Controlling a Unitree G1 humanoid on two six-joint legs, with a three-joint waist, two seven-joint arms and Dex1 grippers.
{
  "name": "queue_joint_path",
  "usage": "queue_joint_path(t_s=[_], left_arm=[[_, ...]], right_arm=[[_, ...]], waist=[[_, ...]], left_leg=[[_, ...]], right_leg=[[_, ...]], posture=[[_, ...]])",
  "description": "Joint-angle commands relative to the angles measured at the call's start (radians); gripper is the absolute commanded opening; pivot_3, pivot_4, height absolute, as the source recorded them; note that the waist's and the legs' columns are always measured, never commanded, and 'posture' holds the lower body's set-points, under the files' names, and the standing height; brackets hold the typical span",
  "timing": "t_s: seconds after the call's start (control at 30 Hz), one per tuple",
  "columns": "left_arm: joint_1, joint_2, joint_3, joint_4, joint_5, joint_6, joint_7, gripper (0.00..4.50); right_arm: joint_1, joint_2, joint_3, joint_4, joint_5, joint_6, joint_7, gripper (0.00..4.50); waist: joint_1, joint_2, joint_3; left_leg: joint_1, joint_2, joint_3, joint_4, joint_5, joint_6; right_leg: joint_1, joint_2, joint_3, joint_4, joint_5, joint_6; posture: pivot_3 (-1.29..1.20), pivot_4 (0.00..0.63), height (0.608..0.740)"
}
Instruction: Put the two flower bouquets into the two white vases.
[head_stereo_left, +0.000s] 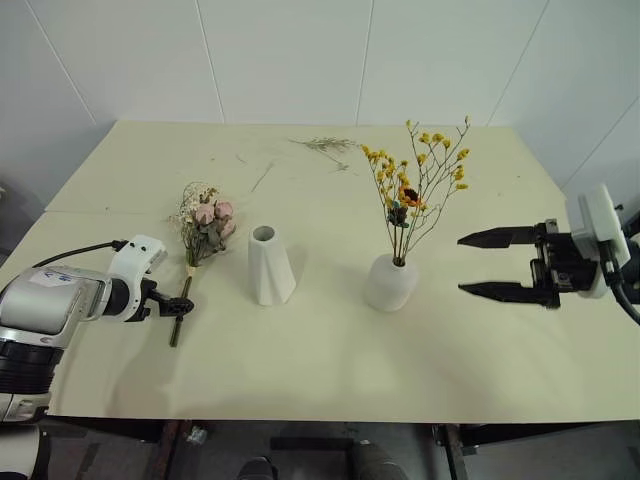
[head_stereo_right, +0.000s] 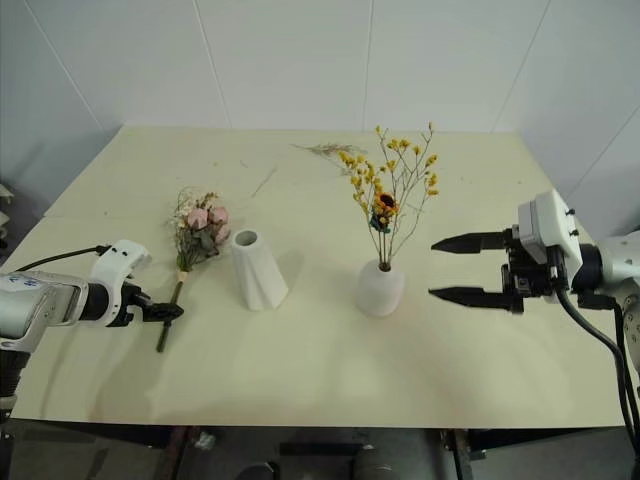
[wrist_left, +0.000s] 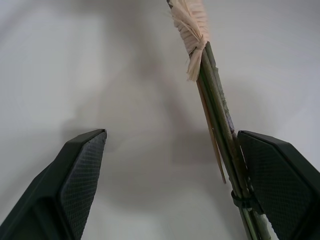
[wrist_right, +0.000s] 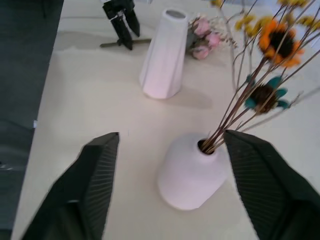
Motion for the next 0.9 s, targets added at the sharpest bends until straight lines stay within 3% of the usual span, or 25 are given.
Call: queue_joint_path(t_s=[0.03,0.53,0.63,0.9], left_arm=[[-0.034,0.000,-0.027,0.046,0.032,-0.030,-0.020,4.50],[-0.203,-0.145,-0.125,0.244,0.116,-0.040,-0.053,4.50],[-0.206,-0.139,-0.136,0.234,0.120,-0.023,-0.074,3.94],[-0.167,-0.071,-0.150,0.165,0.119,0.011,-0.125,1.64]], right_arm=[[-0.012,-0.016,-0.053,-0.021,0.013,-0.044,0.011,4.48],[0.013,-0.019,-0.055,-0.032,-0.002,-0.076,-0.008,4.48],[0.022,-0.025,-0.061,-0.035,0.003,-0.069,-0.008,4.50],[0.023,-0.024,-0.060,-0.028,0.000,-0.075,-0.011,4.50]], waist=[[-0.001,0.000,0.000],[0.027,0.001,-0.001],[0.026,0.002,-0.001],[0.024,0.002,-0.001]], left_leg=[[0.000,0.000,0.000,0.000,0.000,0.000],[0.002,-0.001,0.000,0.003,0.001,0.000],[0.002,-0.001,0.000,0.003,0.001,0.000],[0.001,-0.001,0.000,0.001,0.001,0.000]], right_leg=[[0.000,0.000,0.000,0.000,0.000,0.000],[0.002,0.000,0.000,0.001,0.001,0.001],[0.003,0.000,0.000,0.001,0.001,0.002],[0.002,0.000,0.000,0.000,0.001,0.002]], posture=[[0.00,0.150,0.740],[0.00,0.150,0.740],[0.00,0.150,0.740],[0.00,0.150,0.740]])
